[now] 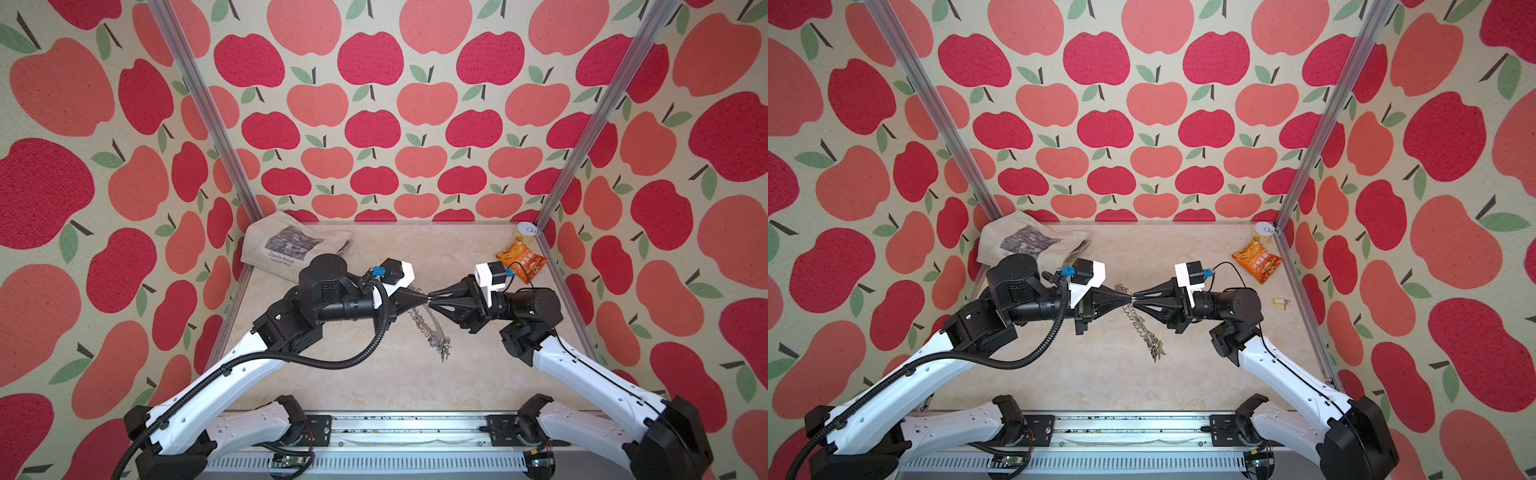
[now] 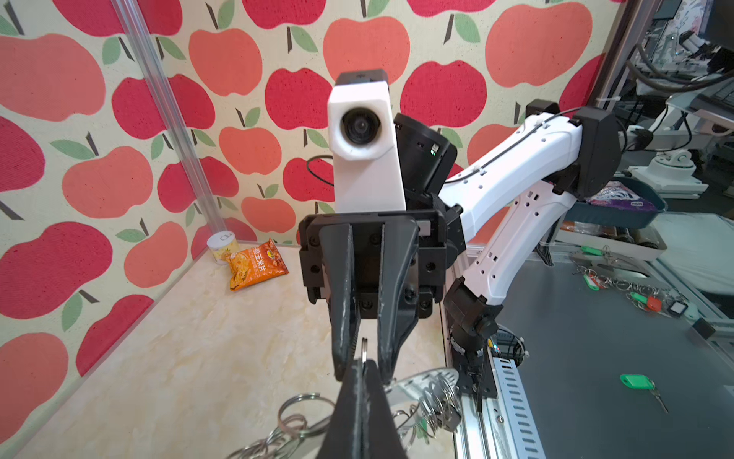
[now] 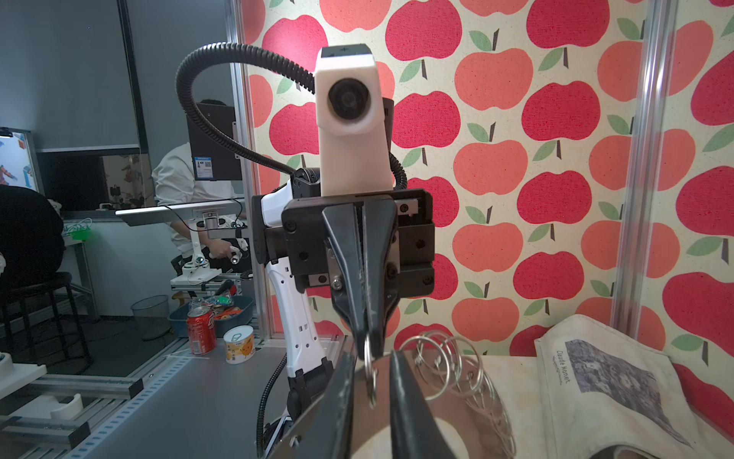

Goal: Put the keys on the keyring

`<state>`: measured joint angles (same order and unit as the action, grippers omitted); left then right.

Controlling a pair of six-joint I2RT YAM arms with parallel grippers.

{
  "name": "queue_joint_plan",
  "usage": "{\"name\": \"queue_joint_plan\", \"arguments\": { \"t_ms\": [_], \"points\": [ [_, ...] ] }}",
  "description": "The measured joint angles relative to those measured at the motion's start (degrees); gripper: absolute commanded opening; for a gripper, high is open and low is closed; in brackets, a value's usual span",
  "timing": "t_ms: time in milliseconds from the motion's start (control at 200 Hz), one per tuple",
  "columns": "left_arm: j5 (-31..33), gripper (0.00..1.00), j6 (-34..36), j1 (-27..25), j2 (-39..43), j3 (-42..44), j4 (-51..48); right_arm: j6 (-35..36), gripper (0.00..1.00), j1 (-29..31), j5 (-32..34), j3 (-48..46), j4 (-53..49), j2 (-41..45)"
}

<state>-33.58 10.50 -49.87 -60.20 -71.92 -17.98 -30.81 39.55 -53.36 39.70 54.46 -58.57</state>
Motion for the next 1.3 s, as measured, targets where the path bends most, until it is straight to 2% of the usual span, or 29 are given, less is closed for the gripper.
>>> {"name": "queue_joint_plan", "arguments": {
  "t_ms": [65,170,290,455,515,750,800,1301],
  "points": [
    [0.87,0.0,1.51,-0.15,-1.05,-1.38,-3.65,4.83,0.54,0.26,0.87,1.4,-8.9,2.54],
    [2.82,0.0,4.44,-0.26,-2.71,-5.09,-10.51,15.06,0.58,0.87,4.02,5.75,-26.91,7.3],
    [5.57,0.0,7.85,-1.14,-4.79,-10.38,-17.7,25.14,0.58,1.88,7.72,11.13,-43.63,10.84],
    [9.2,0.0,12.15,-3.3,-7.54,-15.5,-25.2,33.29,0.51,3.72,11.96,14.34,-55.89,10.27],
    [10.12,0.0,13.31,-4.02,-8.52,-16.74,-27.15,35.28,0.47,4.52,13.11,14.62,-58.36,9.18],
    [11.8,0.0,15.82,-4.94,-9.9,-18.69,-31.36,39.82,0.21,5.44,15.41,14.73,-63.52,7.1],
    [11.82,0.0,16.09,-4.98,-9.97,-19.04,-31.54,40.54,0.19,5.46,15.43,14.73,-63.69,7.13],
    [11.76,0.0,16.5,-5.53,-9.99,-19.23,-32.11,40.83,0.23,5.46,15.19,14.73,-64.17,7.34]
  ]
}}
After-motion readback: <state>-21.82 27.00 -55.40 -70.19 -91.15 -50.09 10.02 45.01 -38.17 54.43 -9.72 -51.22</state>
